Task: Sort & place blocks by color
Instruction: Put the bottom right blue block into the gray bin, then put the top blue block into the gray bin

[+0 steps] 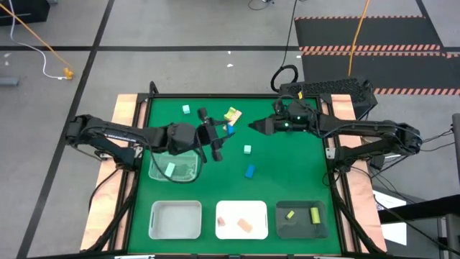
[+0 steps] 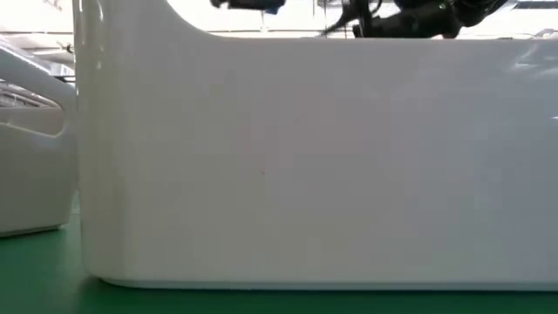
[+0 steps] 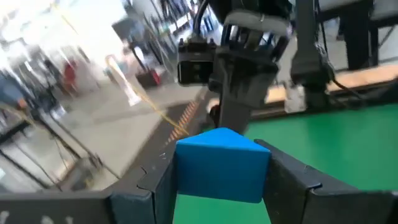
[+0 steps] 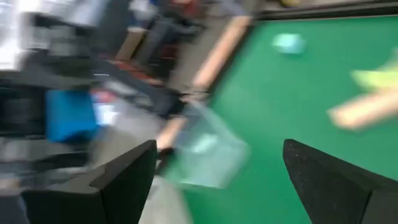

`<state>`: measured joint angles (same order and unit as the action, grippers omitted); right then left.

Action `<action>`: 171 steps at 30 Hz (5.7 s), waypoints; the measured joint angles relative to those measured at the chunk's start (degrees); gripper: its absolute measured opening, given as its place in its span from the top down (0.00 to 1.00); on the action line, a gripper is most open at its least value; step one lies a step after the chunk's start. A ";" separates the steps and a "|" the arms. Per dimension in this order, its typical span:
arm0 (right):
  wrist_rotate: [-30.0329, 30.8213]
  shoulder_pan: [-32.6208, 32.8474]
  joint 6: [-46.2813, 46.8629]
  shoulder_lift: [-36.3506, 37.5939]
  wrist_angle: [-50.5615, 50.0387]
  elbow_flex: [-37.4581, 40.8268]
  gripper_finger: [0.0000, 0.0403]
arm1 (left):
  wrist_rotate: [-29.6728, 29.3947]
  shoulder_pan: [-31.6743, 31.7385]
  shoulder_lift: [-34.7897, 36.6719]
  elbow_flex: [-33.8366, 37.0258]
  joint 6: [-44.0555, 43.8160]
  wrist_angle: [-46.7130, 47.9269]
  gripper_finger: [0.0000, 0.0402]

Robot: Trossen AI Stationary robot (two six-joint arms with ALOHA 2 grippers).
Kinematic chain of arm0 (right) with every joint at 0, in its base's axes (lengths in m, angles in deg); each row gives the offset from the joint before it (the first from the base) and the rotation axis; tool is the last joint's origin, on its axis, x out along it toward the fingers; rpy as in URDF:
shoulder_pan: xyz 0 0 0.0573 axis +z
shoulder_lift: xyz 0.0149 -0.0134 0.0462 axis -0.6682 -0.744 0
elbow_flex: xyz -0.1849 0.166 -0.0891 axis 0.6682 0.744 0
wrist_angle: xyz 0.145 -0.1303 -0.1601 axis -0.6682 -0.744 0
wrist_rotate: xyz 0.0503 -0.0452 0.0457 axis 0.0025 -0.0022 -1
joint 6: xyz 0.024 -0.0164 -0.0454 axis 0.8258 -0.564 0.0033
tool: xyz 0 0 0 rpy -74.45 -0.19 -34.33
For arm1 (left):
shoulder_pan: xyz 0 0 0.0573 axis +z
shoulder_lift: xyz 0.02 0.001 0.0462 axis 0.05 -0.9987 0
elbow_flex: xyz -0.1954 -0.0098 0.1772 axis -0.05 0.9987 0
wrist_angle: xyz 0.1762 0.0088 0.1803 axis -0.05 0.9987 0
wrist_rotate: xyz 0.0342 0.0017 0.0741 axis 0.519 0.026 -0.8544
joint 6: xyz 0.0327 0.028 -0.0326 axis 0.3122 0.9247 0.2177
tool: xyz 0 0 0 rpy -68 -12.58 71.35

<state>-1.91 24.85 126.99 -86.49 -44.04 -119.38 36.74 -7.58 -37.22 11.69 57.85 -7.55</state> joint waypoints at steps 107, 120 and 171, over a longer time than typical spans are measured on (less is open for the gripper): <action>9.50 -14.65 -26.95 -6.57 -26.19 14.43 0.83 | 16.98 -20.67 -2.25 0.04 -93.64 22.20 0.41; -18.12 -7.44 -10.11 4.15 9.08 14.40 0.83 | 11.18 -10.82 -2.25 0.04 -56.07 12.36 0.41; 6.42 16.01 12.80 -17.33 44.08 -0.36 0.83 | -2.11 -4.70 -2.36 0.02 -6.28 -4.34 0.23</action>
<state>4.50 40.87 139.79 -103.82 0.04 -119.74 34.64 -12.29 -39.58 11.72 51.57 -11.89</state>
